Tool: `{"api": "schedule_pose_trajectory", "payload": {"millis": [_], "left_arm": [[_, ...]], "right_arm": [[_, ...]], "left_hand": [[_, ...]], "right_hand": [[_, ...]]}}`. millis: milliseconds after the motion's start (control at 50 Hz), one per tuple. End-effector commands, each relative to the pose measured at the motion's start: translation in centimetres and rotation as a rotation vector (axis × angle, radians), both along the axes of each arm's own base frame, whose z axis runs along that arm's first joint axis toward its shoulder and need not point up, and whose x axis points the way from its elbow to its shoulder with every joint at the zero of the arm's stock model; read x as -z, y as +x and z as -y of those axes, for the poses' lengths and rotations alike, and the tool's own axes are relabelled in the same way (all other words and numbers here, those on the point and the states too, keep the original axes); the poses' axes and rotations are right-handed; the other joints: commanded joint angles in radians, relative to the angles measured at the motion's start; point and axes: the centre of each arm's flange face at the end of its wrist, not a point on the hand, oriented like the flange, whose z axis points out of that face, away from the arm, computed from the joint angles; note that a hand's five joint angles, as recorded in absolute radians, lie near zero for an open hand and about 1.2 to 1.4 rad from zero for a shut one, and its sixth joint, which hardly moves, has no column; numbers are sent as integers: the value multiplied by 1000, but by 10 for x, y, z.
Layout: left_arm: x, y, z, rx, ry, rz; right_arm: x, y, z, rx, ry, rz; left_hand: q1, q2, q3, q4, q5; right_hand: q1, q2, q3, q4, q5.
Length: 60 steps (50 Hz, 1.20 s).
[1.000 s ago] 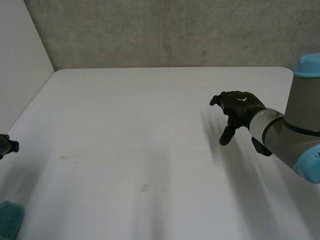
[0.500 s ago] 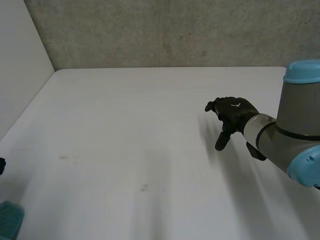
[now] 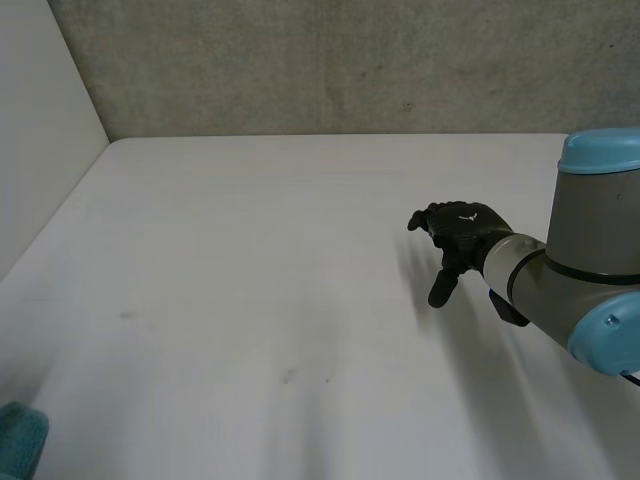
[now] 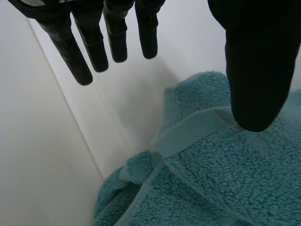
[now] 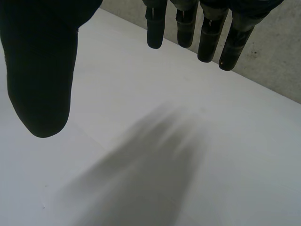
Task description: Fold the laundry
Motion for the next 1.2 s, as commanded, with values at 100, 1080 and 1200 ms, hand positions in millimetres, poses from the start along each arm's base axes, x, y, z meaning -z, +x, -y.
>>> {"api": "schedule_pose_trajectory", "payload": {"millis": [100,1080,1200], "left_arm": [[6,5,-2,-26,30,-10],[2,16,-6,-94,66,-78],[0,17,-2,-89,44,-63]], "right_arm": [[1,0,0,1,2,-2],[8,2,1,1,13,-9],[8,2,1,-1,11,-8]], "left_hand": [[142,143,145,145,144],[1045,1046,1049,1049,1048],[1045,1046,1049,1049,1048]], "right_hand": [[-30,-44,-41,-60,-61],[-30,-44,-41,-60,-61],[-30,-44,-41,-60,-61]]}}
